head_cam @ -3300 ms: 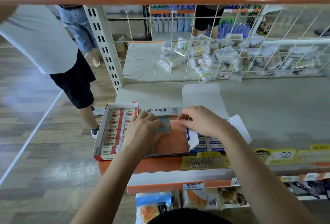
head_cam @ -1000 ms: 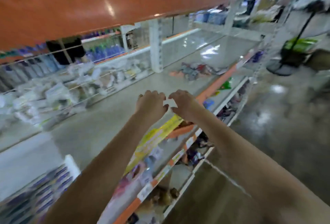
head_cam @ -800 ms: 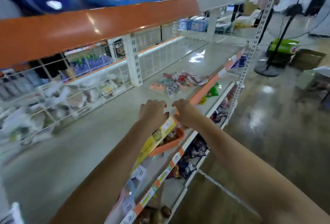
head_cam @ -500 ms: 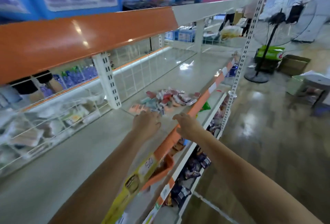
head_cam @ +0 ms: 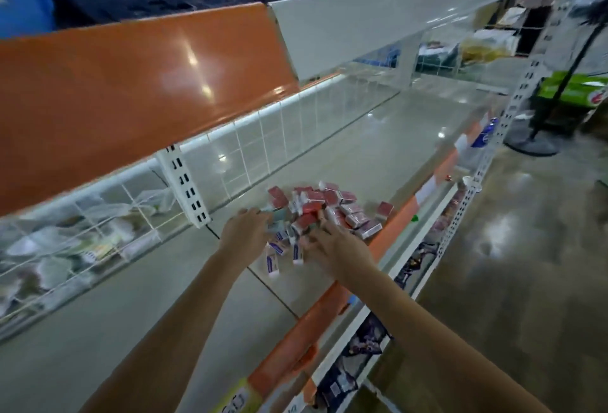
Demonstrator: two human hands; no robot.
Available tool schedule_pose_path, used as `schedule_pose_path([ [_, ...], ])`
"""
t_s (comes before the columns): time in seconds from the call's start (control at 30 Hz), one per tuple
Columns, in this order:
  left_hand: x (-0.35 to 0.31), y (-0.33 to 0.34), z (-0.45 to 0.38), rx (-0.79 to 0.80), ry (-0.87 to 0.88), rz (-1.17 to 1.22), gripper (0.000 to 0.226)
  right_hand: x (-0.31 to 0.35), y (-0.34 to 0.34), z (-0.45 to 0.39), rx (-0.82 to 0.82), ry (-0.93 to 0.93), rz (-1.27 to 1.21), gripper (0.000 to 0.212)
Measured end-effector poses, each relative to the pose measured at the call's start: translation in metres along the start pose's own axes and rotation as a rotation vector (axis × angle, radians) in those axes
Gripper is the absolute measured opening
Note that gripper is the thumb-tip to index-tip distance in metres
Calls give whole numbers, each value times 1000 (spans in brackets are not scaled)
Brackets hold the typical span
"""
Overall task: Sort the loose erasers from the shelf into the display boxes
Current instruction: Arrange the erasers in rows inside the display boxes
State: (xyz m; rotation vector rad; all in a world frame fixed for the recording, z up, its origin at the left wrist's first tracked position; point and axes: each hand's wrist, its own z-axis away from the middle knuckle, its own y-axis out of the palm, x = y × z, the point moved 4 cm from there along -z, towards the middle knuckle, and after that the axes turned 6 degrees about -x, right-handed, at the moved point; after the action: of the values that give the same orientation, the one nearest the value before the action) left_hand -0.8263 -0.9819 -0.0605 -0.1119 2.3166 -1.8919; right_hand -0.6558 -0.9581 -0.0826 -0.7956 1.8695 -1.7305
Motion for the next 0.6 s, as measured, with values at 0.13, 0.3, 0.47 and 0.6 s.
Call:
schedule_pose_path([
  [0.13,-1,1,3,-10,-90,14,34,-3,-18,0,20,-103,-108,38],
  [0.3,-9,-1,16,-31,-163,-76,36,-12,-21,-11,44,-106,-237,27],
  [0.47,-11,-6,41,-122,-251,-90,37,-8,-24,-9,41,-242,-212,41],
  [0.6,-3,-16,74,-309,-354,99,27,5,-26,-8,50,-364,-286,34],
])
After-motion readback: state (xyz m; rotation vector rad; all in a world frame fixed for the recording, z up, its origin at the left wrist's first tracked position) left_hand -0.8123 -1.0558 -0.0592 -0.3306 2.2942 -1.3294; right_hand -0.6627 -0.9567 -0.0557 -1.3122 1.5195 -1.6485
